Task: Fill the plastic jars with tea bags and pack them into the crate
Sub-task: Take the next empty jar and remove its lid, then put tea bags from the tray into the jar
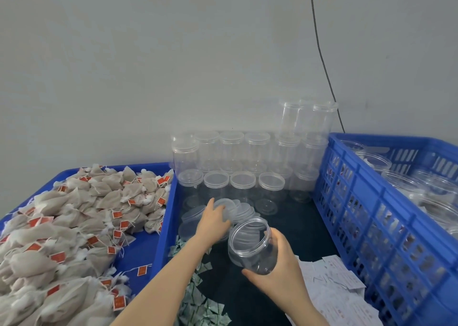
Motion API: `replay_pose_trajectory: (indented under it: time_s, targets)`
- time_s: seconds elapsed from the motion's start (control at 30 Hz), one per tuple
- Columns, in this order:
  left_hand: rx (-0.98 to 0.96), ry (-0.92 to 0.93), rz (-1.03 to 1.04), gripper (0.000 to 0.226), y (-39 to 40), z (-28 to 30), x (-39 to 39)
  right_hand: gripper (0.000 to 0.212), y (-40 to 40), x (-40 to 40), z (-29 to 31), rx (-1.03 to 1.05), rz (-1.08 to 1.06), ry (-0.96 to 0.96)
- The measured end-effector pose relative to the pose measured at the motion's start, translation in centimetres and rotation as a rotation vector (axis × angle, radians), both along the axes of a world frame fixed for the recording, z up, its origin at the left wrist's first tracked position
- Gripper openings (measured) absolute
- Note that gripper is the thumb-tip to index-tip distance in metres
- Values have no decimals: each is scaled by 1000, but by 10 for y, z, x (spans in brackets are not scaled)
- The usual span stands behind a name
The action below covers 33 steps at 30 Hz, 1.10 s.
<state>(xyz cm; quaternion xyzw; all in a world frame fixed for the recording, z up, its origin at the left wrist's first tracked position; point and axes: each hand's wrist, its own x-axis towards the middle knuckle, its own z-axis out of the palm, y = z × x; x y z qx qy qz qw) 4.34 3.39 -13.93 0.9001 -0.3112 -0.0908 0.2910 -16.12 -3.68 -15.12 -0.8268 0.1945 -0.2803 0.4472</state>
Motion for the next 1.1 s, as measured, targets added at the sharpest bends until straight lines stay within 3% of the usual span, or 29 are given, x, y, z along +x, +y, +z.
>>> replay_pose_trajectory:
  time_s: [0.17,0.33,0.5,0.6,0.73,0.8,0.87,0.97,1.1]
  targets:
    - [-52,-18,-39,47,4,25,-5,84,9,7,6,92,61,-37]
    - [-277,-137,25,29,22,70,5,88,29,19,7,186,144,-10]
    - [-209,-232,212,25,69,83,31,84,48,27,10,237,240,-11]
    - [40,-226,272,25,105,74,47,89,51,31,11,257,268,-7]
    - [668,-102,52,46,145,52,48,87,54,36,10,293,301,7]
    - [856,17,-48,54,159,36,41,88,59,38,9,301,316,8]
    - [918,94,-71,57,169,22,34,85,65,41,7,309,335,-2]
    - [864,161,-11,54,176,14,28,83,73,44,3,320,364,-11]
    - [957,-72,109,50,185,24,31,82,78,45,0,350,378,-9]
